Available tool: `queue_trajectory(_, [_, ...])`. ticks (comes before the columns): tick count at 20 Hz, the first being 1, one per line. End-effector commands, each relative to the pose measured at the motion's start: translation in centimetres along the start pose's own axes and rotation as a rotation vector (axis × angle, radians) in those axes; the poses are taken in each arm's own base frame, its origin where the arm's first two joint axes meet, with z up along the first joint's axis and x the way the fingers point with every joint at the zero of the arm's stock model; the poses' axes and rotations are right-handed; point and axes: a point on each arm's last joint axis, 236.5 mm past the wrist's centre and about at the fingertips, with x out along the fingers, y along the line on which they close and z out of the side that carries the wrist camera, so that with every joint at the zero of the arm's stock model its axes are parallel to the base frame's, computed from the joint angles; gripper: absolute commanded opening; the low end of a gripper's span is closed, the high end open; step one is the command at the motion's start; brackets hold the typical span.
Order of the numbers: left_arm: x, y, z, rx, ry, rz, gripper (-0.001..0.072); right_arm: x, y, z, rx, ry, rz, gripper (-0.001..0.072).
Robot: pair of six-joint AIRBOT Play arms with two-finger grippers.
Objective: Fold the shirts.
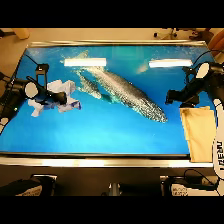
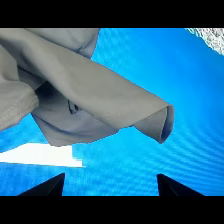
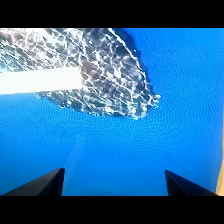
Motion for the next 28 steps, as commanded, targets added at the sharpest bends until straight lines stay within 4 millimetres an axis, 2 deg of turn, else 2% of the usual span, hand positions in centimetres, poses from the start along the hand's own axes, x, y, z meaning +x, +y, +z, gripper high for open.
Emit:
queue_trajectory(1, [0.0,0.0,0.0,0.000,0.000,0.000,0.0720,0.0,0.0,0.0,0.000,-0.001,0.000,0.0670])
queue_trajectory(15, [0.0,0.0,0.0,0.000,-0.002,-0.001,0.0720,0.0,0.1,0.0,0.000,-0.001,0.002,0.0670])
queue_trajectory(18, [0.3,-0.5,1.3,-0.004,-0.053,-0.018,0.0720,0.0,0.3,0.8,0.001,-0.032,0.013,0.0670])
queue_trajectory(20, [0.9,-0.5,3.6,0.004,-0.139,-0.021,0.0720,-0.1,0.4,1.9,0.002,-0.079,0.017,0.0671])
queue_trajectory(22, [1.1,2.8,6.2,-0.028,-0.159,0.045,0.0720,-0.1,0.5,2.5,0.002,-0.106,0.019,0.0671])
queue_trajectory(24, [1.7,8.1,7.8,-0.125,-0.095,0.119,0.0720,-0.1,0.5,2.6,0.002,-0.109,0.020,0.0671])
queue_trajectory(25, [2.5,10.1,8.0,-0.171,-0.051,0.141,0.0720,-0.1,0.5,2.6,0.002,-0.110,0.021,0.0672])
queue_trajectory(26, [4.1,10.9,7.5,-0.218,0.012,0.125,0.0720,-0.1,0.7,2.6,0.003,-0.108,0.027,0.0672])
queue_trajectory(28, [8.2,9.3,4.9,-0.263,0.158,0.035,0.0720,-0.1,1.2,2.5,0.027,-0.103,0.051,0.0670])
